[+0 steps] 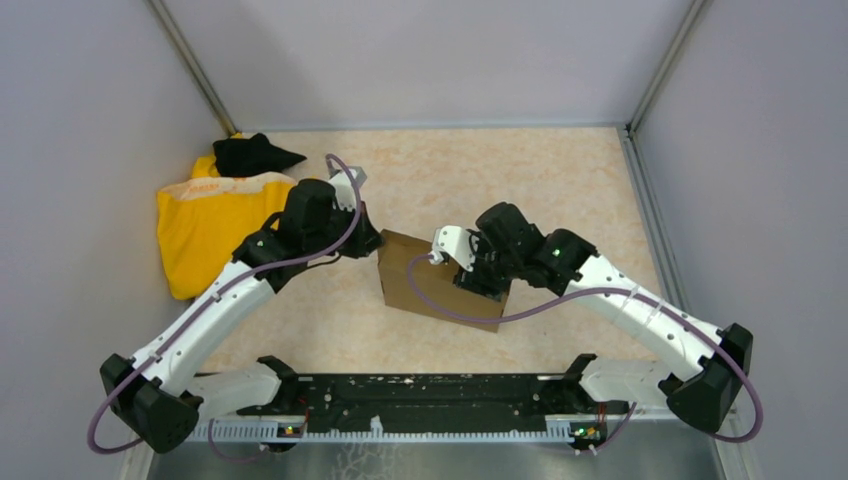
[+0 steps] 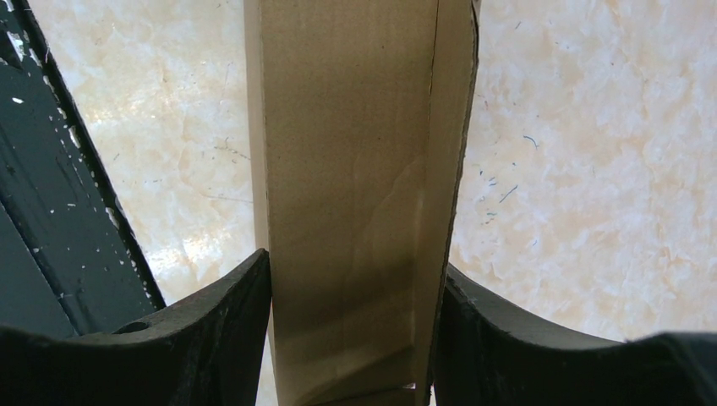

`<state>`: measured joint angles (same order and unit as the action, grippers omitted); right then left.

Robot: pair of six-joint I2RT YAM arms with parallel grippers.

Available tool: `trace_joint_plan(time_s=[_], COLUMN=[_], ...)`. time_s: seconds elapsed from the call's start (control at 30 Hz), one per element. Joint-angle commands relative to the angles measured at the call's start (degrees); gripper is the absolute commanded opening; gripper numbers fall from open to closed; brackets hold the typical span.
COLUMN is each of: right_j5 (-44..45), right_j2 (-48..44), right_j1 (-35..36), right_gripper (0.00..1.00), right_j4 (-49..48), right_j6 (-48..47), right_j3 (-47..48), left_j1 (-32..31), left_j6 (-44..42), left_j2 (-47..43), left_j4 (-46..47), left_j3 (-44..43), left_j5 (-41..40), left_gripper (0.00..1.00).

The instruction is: Fold the paper box

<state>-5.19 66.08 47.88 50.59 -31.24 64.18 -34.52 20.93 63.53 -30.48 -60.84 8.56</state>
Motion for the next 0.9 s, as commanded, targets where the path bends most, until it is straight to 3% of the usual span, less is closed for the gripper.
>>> trace_joint_plan(time_s=[0.0,0.87], right_j5=[-0.23,0.84], right_j2=[2.11,2.88], right_j1=[0.98,1.60], right_gripper=[0.12,0.11], right_j4=[0.68,-0.55], right_j6=[0.86,2.20], right_j3=[-2.96,-2.92], left_j1=[-2.38,-5.00], left_j6=[1.69,1.22], left_j2=[-1.01,-6.21], left_j4=[1.71,4.16], left_j3=[1.86,8.73], left_j5=[5.74,2.56], left_gripper=[0.00,0.00])
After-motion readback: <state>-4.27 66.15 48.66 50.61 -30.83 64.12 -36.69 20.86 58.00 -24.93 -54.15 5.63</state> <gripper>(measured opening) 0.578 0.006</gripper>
